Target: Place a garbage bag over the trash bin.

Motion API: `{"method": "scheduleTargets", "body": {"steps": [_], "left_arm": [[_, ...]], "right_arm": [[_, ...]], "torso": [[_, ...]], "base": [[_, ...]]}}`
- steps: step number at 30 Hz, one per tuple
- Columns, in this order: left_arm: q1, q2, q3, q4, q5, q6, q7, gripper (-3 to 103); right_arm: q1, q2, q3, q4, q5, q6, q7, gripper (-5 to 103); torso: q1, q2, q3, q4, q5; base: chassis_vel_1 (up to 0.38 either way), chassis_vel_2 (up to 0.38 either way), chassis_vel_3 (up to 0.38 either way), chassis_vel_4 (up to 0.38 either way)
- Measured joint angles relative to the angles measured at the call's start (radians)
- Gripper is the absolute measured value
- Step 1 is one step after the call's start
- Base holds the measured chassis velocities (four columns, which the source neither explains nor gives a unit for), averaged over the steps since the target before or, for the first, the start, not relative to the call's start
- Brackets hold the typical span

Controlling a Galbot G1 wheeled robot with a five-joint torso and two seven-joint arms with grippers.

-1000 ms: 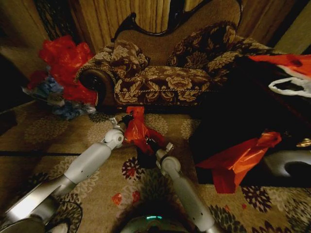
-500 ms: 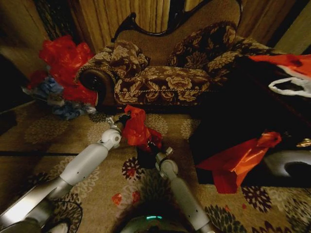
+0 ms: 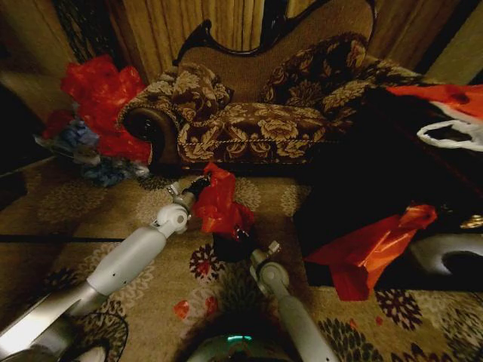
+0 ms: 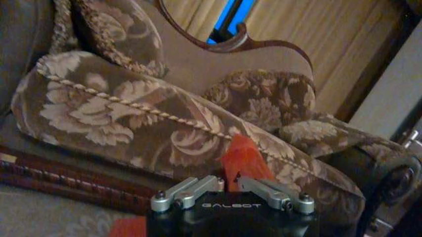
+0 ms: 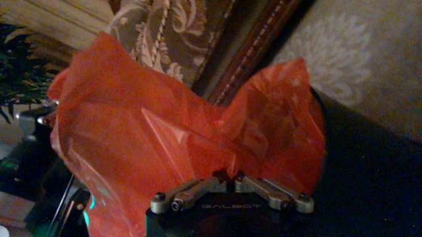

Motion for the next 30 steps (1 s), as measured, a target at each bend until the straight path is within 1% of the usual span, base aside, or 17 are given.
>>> {"method": "scheduleTargets", "body": {"steps": [9,11,12,13,15,16,17,19,20,21,22,23,24,26,27,29,30], "left_arm": [[0.014,0.003,0.061,-0.011,0.006,0.028,-0.020,0],[0.032,-0.003,0.065,-0.005,0.014,0.051,-0.043,0],[0.032,-0.003,0.065,-0.005,0.014,0.051,-0.043,0],[0.035,-0.003,0.065,-0.005,0.015,0.062,-0.052,0],[0.036,-0.003,0.065,-0.006,0.012,0.074,-0.061,0],[0.035,-0.001,0.054,-0.011,-0.004,0.088,-0.079,0],[0.032,0.002,0.048,-0.013,-0.011,0.092,-0.083,0],[0.029,0.007,0.040,-0.014,-0.020,0.096,-0.088,0],[0.028,0.020,0.023,-0.023,-0.040,0.106,-0.100,0],[0.032,0.029,0.013,-0.031,-0.054,0.114,-0.106,0],[0.032,0.029,0.013,-0.031,-0.054,0.114,-0.106,0],[0.043,0.040,-0.002,-0.047,-0.071,0.120,-0.115,0],[0.060,0.050,-0.020,-0.065,-0.088,0.126,-0.122,0],[0.084,0.062,-0.046,-0.093,-0.116,0.132,-0.129,0],[0.084,0.062,-0.046,-0.093,-0.116,0.132,-0.129,0],[0.126,0.082,-0.095,-0.146,-0.190,0.151,-0.142,0],[0.138,0.086,-0.108,-0.159,-0.213,0.157,-0.145,0]], "right_arm": [[-0.018,0.017,0.027,-0.005,0.004,0.000,0.009,0],[-0.041,-0.029,0.057,0.033,-0.013,-0.004,-0.008,0],[-0.041,-0.029,0.057,0.033,-0.013,-0.004,-0.008,0],[-0.058,-0.052,0.065,0.062,-0.020,-0.007,-0.015,5],[-0.076,-0.076,0.071,0.096,-0.031,-0.008,-0.020,5],[-0.110,-0.119,0.084,0.162,-0.078,-0.004,-0.030,16],[-0.121,-0.132,0.089,0.185,-0.109,0.001,-0.030,21],[-0.130,-0.142,0.094,0.206,-0.143,0.009,-0.028,21],[-0.139,-0.150,0.105,0.239,-0.221,0.031,-0.017,32],[-0.142,-0.149,0.113,0.263,-0.259,0.039,-0.006,32],[-0.142,-0.149,0.113,0.263,-0.259,0.039,-0.006,32],[-0.144,-0.147,0.119,0.309,-0.276,0.039,0.019,43],[-0.141,-0.146,0.111,0.355,-0.253,0.021,0.060,43],[-0.128,-0.146,0.086,0.403,-0.204,-0.010,0.111,54],[-0.128,-0.146,0.086,0.403,-0.204,-0.010,0.111,54],[-0.086,-0.138,0.027,0.428,-0.166,-0.051,0.163,65],[-0.070,-0.131,0.014,0.417,-0.174,-0.055,0.172,65]], "torso": [[0.000,0.000,0.000,0.0003,0.0000],[0.000,0.000,0.000,0.0002,-0.0003],[0.000,0.000,0.000,0.0002,-0.0003],[0.000,0.000,0.000,0.0003,-0.0001],[0.000,0.000,0.000,0.0001,0.0000],[0.000,0.000,0.000,0.0000,-0.0003],[0.000,0.000,0.000,-0.0001,-0.0001],[0.000,0.000,0.000,-0.0002,-0.0002],[0.000,0.000,0.000,0.0000,0.0003],[0.000,0.000,0.000,0.0001,0.0002],[0.000,0.000,0.000,0.0001,0.0002],[0.000,0.000,0.000,0.0001,0.0000],[0.000,0.000,0.000,0.0000,-0.0002],[0.000,0.000,0.000,0.0000,-0.0003],[0.000,0.000,0.000,0.0000,-0.0003],[0.000,0.000,0.000,0.0005,-0.0002],[0.000,0.000,0.000,0.0005,-0.0003]], "base": [[0.000,0.000,0.000,0.000],[0.000,0.000,0.000,0.000],[0.000,0.000,0.000,0.000],[0.000,0.000,0.000,0.000],[0.000,0.000,0.000,0.000],[0.000,0.000,0.000,0.000],[0.000,0.000,0.000,0.000],[0.000,0.000,0.000,0.000],[0.000,0.000,0.000,0.000],[0.000,0.000,0.000,0.000],[0.000,0.000,0.000,0.000],[0.000,0.000,0.000,0.000],[0.000,0.000,0.000,0.000],[0.000,0.000,0.000,0.000],[0.000,0.000,0.000,0.000],[0.000,0.000,0.000,0.000],[0.000,0.000,0.000,0.000]]}}
